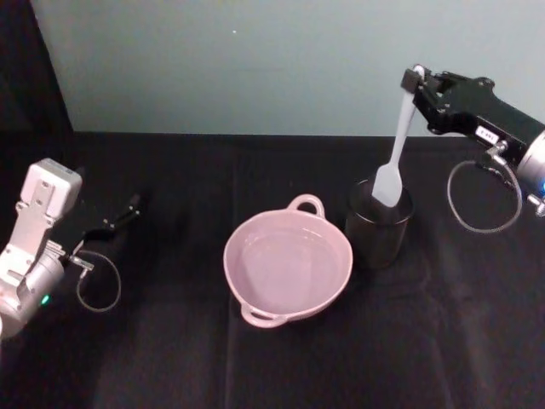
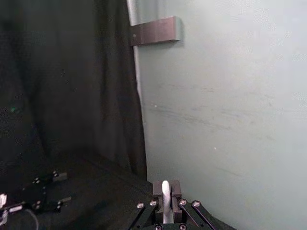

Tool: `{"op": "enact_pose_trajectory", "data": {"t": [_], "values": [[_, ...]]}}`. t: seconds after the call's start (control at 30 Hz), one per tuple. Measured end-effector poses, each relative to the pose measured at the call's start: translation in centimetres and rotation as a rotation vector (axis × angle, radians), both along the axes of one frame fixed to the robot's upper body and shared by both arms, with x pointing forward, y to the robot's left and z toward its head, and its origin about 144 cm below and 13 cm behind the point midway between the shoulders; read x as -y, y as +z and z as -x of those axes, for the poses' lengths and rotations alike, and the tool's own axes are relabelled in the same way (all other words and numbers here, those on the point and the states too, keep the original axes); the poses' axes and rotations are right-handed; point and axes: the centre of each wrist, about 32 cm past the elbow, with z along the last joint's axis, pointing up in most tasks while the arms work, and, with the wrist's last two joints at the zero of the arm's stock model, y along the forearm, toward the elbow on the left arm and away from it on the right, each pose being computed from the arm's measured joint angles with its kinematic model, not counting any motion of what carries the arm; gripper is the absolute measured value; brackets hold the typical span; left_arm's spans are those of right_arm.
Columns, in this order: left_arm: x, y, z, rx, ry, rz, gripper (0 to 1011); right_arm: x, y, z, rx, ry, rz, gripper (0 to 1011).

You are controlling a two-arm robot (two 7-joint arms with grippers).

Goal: Use the one hand to pick up the spoon and stir the clear water in the bowl.

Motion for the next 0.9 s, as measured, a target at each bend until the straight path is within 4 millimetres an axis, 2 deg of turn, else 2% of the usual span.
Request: {"op": "enact_pose_trajectory", "data": {"t": [0.13, 0.23, 0.9], "values": [[0.0, 0.0, 0.0, 0.000, 0.000, 0.000, 1011, -0.4, 1.4, 0.2, 0.015, 0.024, 0.043, 105], [0.0, 0.0, 0.0, 0.000, 0.000, 0.000, 1011, -0.5, 1.7, 0.3, 0.018, 0.028, 0.046, 105], [0.0, 0.0, 0.0, 0.000, 0.000, 0.000, 1011, -0.5, 1.7, 0.3, 0.018, 0.028, 0.043, 105]]}}
